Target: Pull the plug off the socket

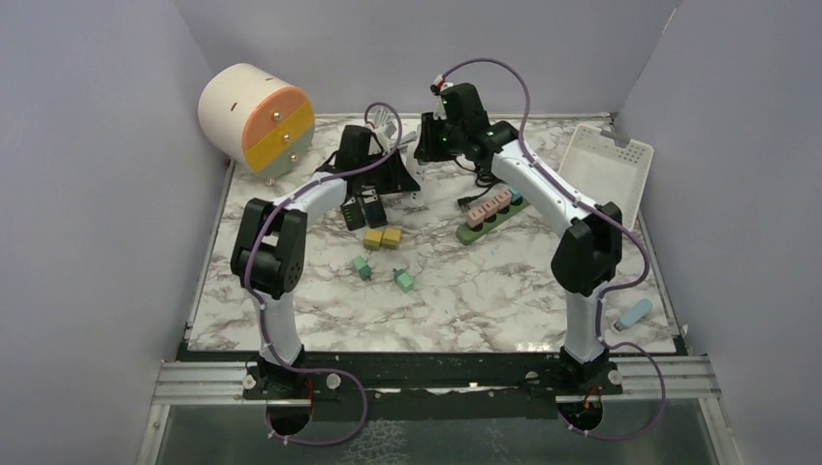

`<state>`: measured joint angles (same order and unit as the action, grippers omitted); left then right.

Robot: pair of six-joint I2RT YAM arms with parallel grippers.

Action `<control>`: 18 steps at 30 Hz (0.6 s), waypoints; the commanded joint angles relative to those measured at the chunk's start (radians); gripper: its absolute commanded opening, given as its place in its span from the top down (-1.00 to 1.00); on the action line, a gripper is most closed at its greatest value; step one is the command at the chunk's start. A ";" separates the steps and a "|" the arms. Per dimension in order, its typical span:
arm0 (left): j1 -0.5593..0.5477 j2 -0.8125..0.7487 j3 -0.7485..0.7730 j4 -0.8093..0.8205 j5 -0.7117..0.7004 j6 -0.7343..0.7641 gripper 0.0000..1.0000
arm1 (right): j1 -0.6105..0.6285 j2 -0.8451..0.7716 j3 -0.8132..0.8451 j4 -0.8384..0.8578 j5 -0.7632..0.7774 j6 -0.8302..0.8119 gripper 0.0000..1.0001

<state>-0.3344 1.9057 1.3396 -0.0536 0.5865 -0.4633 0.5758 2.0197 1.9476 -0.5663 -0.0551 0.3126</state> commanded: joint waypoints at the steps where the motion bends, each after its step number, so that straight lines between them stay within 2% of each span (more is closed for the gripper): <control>1: 0.056 0.054 0.112 -0.011 -0.047 -0.024 1.00 | -0.004 -0.070 0.027 0.022 -0.049 0.000 0.99; 5: 0.109 0.106 0.208 -0.086 -0.079 0.012 1.00 | -0.004 -0.116 -0.038 0.042 -0.086 -0.017 0.99; 10: 0.147 0.180 0.317 -0.173 -0.113 0.071 0.98 | -0.003 -0.193 -0.244 0.136 -0.206 -0.034 0.99; 11: 0.151 0.194 0.340 -0.194 -0.116 0.083 0.81 | 0.001 -0.208 -0.285 0.153 -0.227 -0.028 0.99; 13: 0.159 0.212 0.369 -0.221 -0.120 0.099 0.35 | 0.024 -0.239 -0.368 0.189 -0.248 -0.019 0.99; 15: 0.164 0.208 0.366 -0.224 -0.132 0.103 -0.03 | 0.074 -0.271 -0.447 0.225 -0.214 -0.024 0.99; 18: 0.172 0.186 0.346 -0.225 -0.149 0.113 -0.27 | 0.155 -0.300 -0.544 0.284 -0.156 -0.012 0.99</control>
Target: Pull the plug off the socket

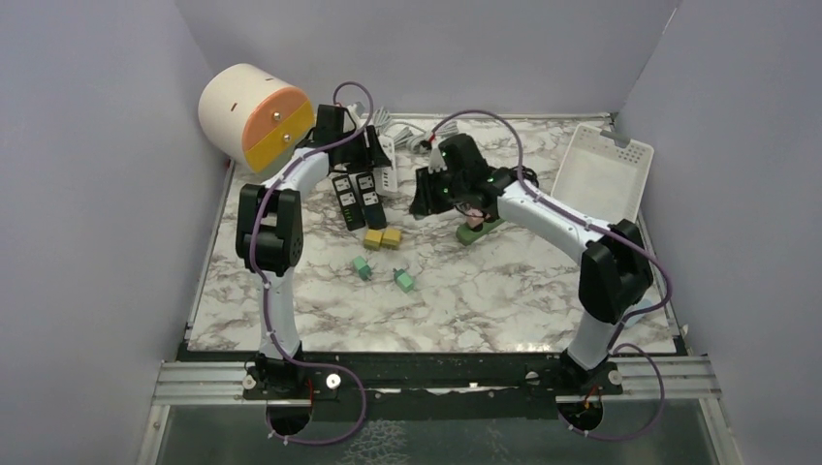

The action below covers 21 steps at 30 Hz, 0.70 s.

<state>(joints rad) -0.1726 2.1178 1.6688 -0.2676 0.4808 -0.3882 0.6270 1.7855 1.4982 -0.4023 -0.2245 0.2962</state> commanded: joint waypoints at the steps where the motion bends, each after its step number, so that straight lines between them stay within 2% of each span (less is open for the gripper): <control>1: 0.015 -0.036 0.007 -0.010 -0.046 0.039 -0.34 | 0.126 -0.070 -0.119 0.142 0.025 0.014 0.99; 6: 0.037 -0.125 -0.059 -0.011 -0.074 0.039 -0.61 | 0.206 -0.057 -0.166 0.235 0.073 0.047 0.99; 10: 0.041 -0.200 -0.120 -0.008 -0.071 0.027 -0.80 | 0.256 -0.021 -0.184 0.339 0.121 0.004 0.99; 21: 0.045 -0.370 -0.273 0.020 -0.101 0.009 -0.89 | 0.305 0.060 -0.295 0.617 0.183 -0.139 0.99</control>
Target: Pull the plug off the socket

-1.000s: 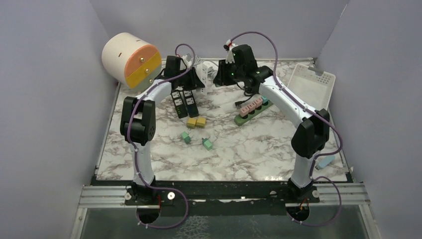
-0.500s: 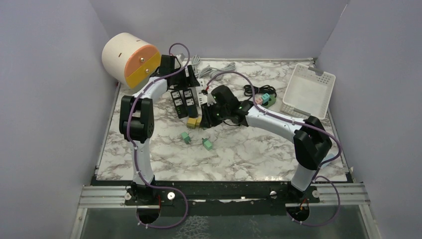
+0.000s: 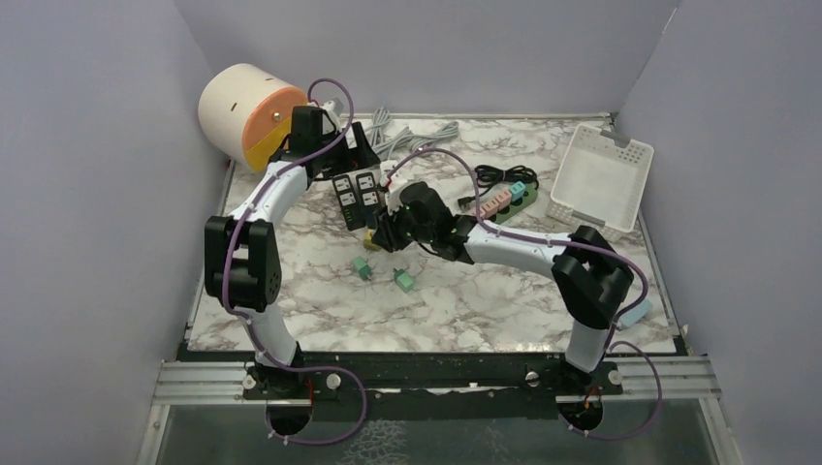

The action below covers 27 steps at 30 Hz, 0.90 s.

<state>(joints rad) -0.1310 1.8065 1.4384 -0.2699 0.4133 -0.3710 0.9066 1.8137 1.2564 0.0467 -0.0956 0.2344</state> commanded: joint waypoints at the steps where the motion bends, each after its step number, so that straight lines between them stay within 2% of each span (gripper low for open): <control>1: 0.004 -0.070 -0.053 0.024 -0.037 -0.007 -0.90 | 0.026 0.036 -0.069 0.194 0.061 -0.084 0.99; 8: 0.010 -0.099 -0.125 0.040 -0.035 -0.011 -0.91 | 0.029 0.084 -0.120 0.290 0.032 -0.129 0.97; 11: 0.012 -0.133 -0.139 0.044 -0.033 -0.012 -0.91 | 0.032 0.113 -0.107 0.282 0.005 -0.145 0.87; 14: 0.011 -0.139 -0.149 0.047 -0.032 -0.011 -0.91 | 0.034 0.136 -0.091 0.271 -0.018 -0.158 0.61; 18: 0.013 -0.147 -0.157 0.046 -0.035 -0.008 -0.91 | 0.034 0.155 -0.066 0.249 -0.040 -0.172 0.14; 21: 0.013 -0.159 -0.168 0.047 -0.041 -0.008 -0.91 | 0.034 0.155 -0.057 0.235 -0.047 -0.178 -0.13; 24: 0.013 -0.174 -0.190 0.047 -0.048 -0.012 -0.91 | 0.034 0.141 -0.060 0.230 -0.050 -0.186 -0.32; 27: 0.013 -0.195 -0.226 0.052 -0.047 -0.023 -0.91 | 0.034 0.118 -0.061 0.222 -0.046 -0.199 -0.40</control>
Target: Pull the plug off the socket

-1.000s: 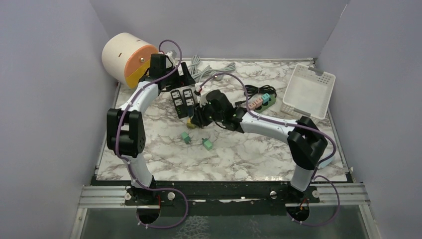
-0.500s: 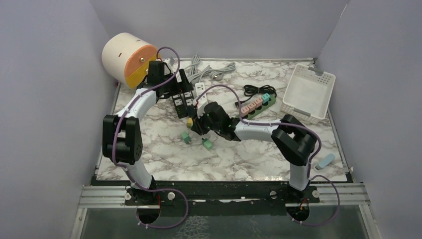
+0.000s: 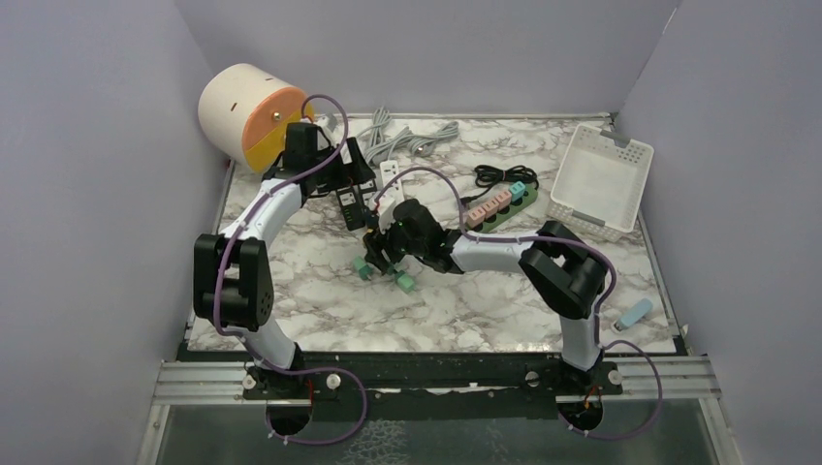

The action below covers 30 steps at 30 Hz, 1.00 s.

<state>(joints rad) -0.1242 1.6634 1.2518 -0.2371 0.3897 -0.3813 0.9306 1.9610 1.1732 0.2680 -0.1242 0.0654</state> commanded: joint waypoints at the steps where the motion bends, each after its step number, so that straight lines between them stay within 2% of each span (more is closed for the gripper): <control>1: 0.006 -0.060 -0.055 0.026 -0.023 -0.019 -0.91 | 0.010 -0.038 0.021 0.000 -0.012 -0.036 -0.40; 9: 0.006 -0.180 -0.230 0.036 -0.046 -0.027 -0.91 | 0.006 -0.217 -0.019 -0.019 0.094 -0.062 -0.48; 14: 0.006 -0.250 -0.337 0.043 -0.042 -0.068 -0.89 | 0.004 -0.309 -0.053 -0.128 0.084 -0.081 -0.44; 20: 0.010 -0.348 -0.430 0.001 -0.104 -0.080 -0.71 | 0.003 -0.367 -0.140 -0.307 0.016 -0.090 -0.32; 22: 0.010 -0.377 -0.457 -0.008 -0.105 -0.097 -0.63 | 0.004 -0.393 -0.190 -0.322 -0.003 -0.074 -0.26; 24: 0.011 -0.401 -0.492 -0.008 -0.093 -0.127 -0.47 | 0.003 -0.418 -0.242 -0.326 -0.008 -0.058 -0.24; 27: 0.011 -0.436 -0.542 0.005 -0.103 -0.170 -0.39 | 0.004 -0.450 -0.305 -0.315 -0.017 -0.038 -0.23; 30: 0.011 -0.457 -0.575 0.020 -0.107 -0.209 -0.27 | 0.004 -0.450 -0.334 -0.306 -0.052 -0.024 -0.13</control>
<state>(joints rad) -0.1188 1.2438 0.7212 -0.2337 0.3115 -0.5152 0.9302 1.5578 0.8616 -0.0410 -0.1154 0.0109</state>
